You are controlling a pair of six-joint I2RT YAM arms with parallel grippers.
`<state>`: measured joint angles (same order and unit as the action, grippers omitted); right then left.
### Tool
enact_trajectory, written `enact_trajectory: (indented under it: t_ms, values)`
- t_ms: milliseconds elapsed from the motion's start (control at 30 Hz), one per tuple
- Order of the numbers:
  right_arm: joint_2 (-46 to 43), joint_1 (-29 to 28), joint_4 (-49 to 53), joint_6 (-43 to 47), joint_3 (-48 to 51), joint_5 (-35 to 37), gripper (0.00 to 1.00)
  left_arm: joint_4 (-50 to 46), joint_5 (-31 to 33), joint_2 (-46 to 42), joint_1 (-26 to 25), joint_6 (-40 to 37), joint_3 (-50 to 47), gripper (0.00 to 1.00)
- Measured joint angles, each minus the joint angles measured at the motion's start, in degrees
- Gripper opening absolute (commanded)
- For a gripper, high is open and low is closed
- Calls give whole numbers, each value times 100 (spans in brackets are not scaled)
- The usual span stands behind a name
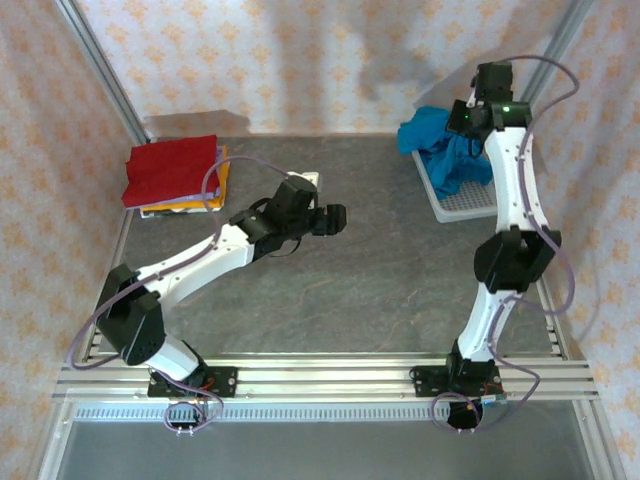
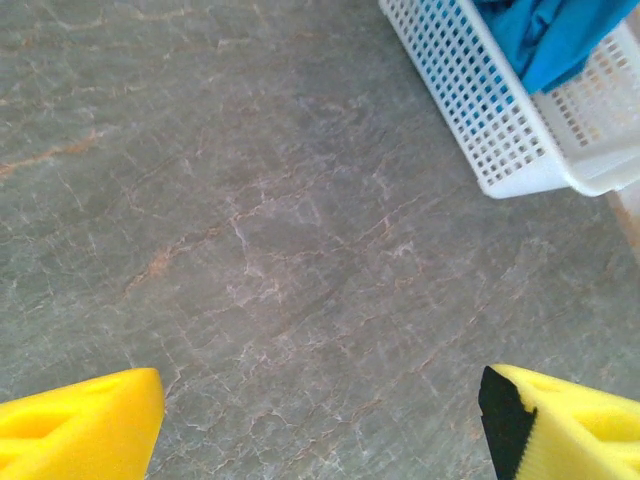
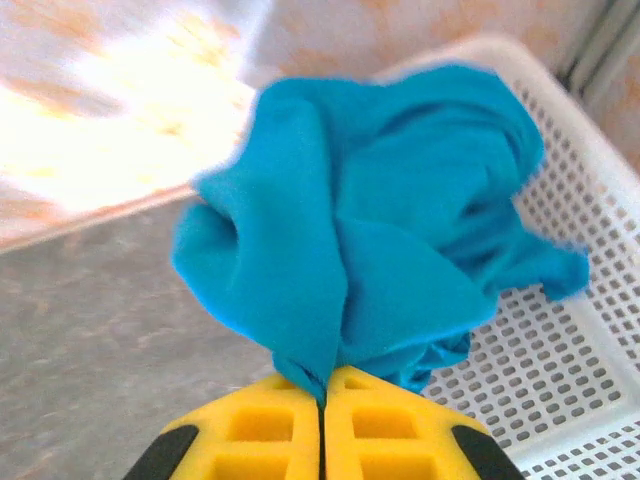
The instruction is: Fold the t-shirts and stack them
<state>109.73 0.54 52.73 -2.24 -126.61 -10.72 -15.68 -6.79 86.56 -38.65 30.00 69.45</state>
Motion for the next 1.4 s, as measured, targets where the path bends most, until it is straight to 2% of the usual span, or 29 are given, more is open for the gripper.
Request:
enact_trajectory:
  t_ms: [200, 367, 567, 667, 733, 767, 833, 900, 1033, 1167, 1400]
  values:
    - [-1429, -557, -479, 129, 249, -63, 8, -72, 157, -610, 2, -2, -391, 85]
    - [-2365, -1731, -1021, 365, 238, -31, 8, -219, 251, -1239, 188, 20, -955, 85]
    - [-2612, -2695, -1342, 144, -26, -31, 9, -483, 404, -2369, 636, 214, -2096, 85]
    - [-2625, -3036, -1497, -170, 509, -7, 10, -745, 516, -3003, 717, 319, -2540, 86]
    - [-2549, -3215, -1578, -461, 1073, 50, 17, -951, 597, -3440, 717, 376, -2739, 86]
    - [-2470, -3281, -1600, -623, 1357, 68, 23, -1036, 625, -3622, 717, 415, -2806, 86]
    - [-2162, -3351, -1650, -1054, 1982, 118, 42, -1270, 688, -4065, 717, 518, -2942, 86]
    - [-1878, -3331, -1759, -1410, 2610, 173, 51, -1480, 728, -4360, 717, 625, -3016, 85]
    - [-1591, -3257, -1779, -1976, 3799, 195, 55, -1812, 726, -4815, 721, 811, -3215, 84]
    - [-1683, -3237, -1770, -2358, 4415, 76, 56, -1947, 684, -4889, 721, 1038, -3423, 81]
    - [-2135, -3434, -1462, -2544, 5521, -546, 60, -1746, 315, -4024, 715, 1287, -3768, 75]
